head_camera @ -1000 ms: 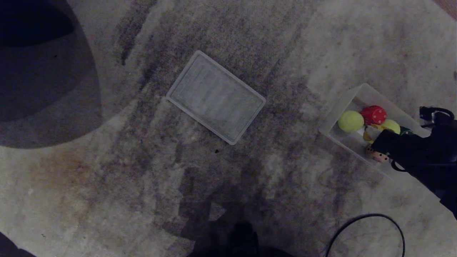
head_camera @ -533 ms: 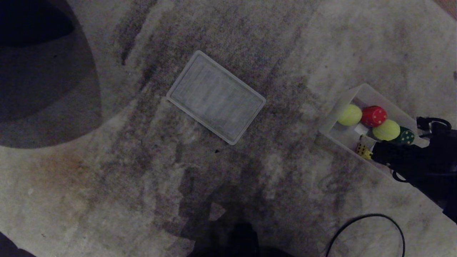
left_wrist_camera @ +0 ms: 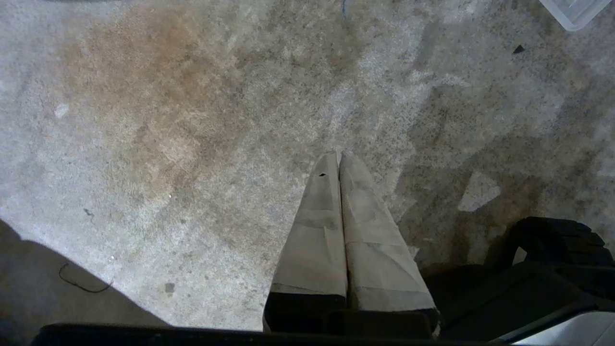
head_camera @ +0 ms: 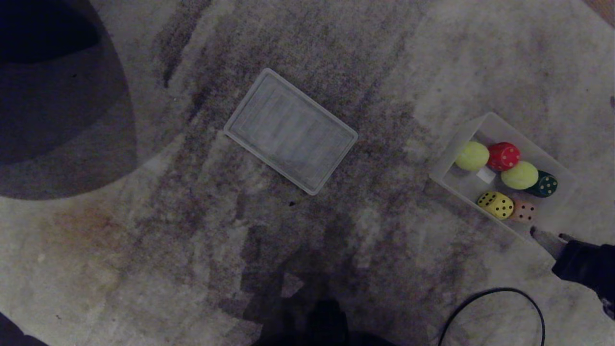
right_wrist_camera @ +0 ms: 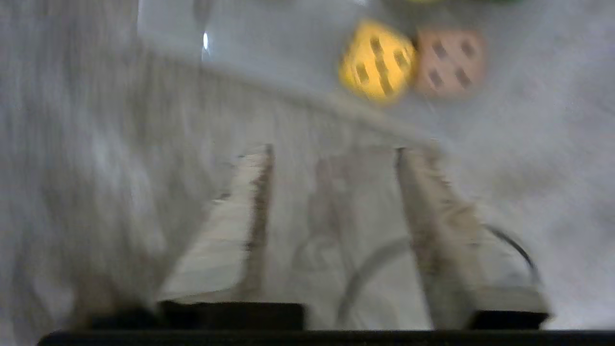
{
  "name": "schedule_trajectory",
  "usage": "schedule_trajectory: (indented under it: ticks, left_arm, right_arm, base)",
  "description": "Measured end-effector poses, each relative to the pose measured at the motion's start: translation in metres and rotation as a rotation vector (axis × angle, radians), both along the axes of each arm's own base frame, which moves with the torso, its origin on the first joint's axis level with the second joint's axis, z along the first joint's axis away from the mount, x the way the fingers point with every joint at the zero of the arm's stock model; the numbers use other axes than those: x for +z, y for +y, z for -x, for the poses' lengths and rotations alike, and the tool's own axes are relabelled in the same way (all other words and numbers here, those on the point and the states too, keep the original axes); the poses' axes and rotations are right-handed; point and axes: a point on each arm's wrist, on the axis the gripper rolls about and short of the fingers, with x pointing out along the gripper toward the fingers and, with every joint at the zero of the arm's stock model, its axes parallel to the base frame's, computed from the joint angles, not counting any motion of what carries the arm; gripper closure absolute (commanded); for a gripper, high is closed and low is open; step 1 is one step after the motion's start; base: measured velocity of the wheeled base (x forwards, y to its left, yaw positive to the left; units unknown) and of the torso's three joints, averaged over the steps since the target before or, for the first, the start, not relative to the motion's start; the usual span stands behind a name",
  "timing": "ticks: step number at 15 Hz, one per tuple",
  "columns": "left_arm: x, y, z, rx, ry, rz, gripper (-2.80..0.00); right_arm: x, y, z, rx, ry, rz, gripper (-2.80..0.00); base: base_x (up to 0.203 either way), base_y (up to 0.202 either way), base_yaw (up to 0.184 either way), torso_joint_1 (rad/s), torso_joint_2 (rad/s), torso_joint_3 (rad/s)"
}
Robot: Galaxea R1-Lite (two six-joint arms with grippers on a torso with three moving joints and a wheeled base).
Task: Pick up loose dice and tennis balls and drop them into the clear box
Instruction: Close the lid
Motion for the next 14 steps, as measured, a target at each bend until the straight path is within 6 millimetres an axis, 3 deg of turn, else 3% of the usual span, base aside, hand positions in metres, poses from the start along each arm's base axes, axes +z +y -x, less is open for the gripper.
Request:
schedule_trajectory:
  ticks: [3,7,11,14]
  left_arm:
    - [0.0,0.0,0.0,0.001,0.0,0.0,0.0]
    - [0.0,0.0,0.0,0.0,0.0,0.0,0.0]
    - [0.0,0.0,0.0,0.0,0.0,0.0,0.0]
    - [0.0,0.0,0.0,0.001,0.0,0.0,0.0]
  right_arm:
    - [-0.006,-0.001,0.052,0.014,0.021,0.042,0.0]
    - [-0.03,-0.002,0.108,0.042,0.095,0.106,0.0]
    - [-0.053,-0.002,0.143,0.08,0.081,0.123,0.0]
    - [-0.056,-0.001,0.158,0.096,-0.07,0.153,0.0]
  base:
    - [0.0,0.0,0.0,0.0,0.0,0.0]
    - [0.0,0.0,0.0,0.0,0.0,0.0]
    - [0.0,0.0,0.0,0.0,0.0,0.0]
    - [0.0,0.0,0.0,0.0,0.0,0.0]
